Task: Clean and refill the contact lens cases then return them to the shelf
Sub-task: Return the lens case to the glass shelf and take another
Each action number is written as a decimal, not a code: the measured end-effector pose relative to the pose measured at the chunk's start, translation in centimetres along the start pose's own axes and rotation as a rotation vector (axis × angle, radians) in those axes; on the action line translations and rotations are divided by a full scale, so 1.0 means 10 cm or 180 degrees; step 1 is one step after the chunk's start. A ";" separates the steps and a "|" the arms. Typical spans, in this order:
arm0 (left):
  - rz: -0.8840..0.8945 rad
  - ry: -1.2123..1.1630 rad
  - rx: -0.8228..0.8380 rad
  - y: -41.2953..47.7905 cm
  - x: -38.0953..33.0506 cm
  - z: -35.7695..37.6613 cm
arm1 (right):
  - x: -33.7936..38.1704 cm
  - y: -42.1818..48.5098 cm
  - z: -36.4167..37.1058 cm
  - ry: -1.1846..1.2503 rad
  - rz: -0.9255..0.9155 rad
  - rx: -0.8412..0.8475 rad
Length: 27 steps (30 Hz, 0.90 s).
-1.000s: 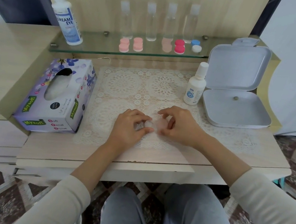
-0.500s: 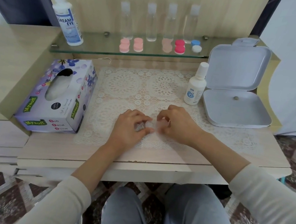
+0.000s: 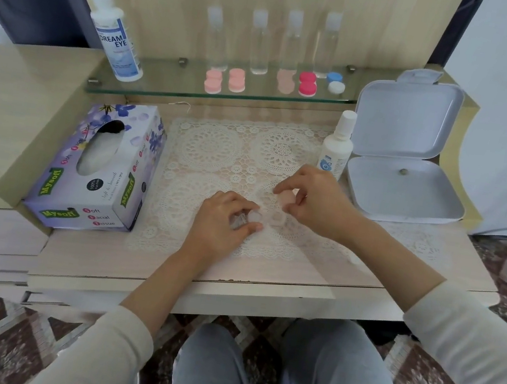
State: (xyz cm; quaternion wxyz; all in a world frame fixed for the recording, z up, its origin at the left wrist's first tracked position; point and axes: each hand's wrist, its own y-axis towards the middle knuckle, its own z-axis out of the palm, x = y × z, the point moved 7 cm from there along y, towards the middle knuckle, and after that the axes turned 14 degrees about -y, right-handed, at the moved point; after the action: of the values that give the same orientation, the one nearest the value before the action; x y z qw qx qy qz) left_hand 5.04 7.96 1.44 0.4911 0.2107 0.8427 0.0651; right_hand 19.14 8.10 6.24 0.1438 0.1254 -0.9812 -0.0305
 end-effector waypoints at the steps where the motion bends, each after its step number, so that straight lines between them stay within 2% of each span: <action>1: 0.0005 -0.0008 -0.0001 0.00 0.00 0.00 | -0.04 -0.01 -0.03 0.0012 0.0040 -0.0045; 13: -0.0048 0.0017 0.0039 0.00 0.03 0.01 | -0.19 -0.12 0.21 -0.0443 0.0090 0.0340; 22: -0.0063 0.0024 0.0043 0.00 0.02 0.01 | -0.10 -0.13 0.34 0.0019 0.0123 -0.0241; 27: -0.0043 -0.0026 0.0055 0.00 0.01 0.00 | -0.12 -0.15 0.34 0.0142 0.0151 -0.0370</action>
State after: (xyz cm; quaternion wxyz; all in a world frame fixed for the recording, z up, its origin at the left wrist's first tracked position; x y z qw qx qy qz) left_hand 4.99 7.97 1.34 0.4932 0.2095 0.8426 0.0537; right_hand 19.58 7.07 2.50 0.1733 0.0941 -0.9770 -0.0812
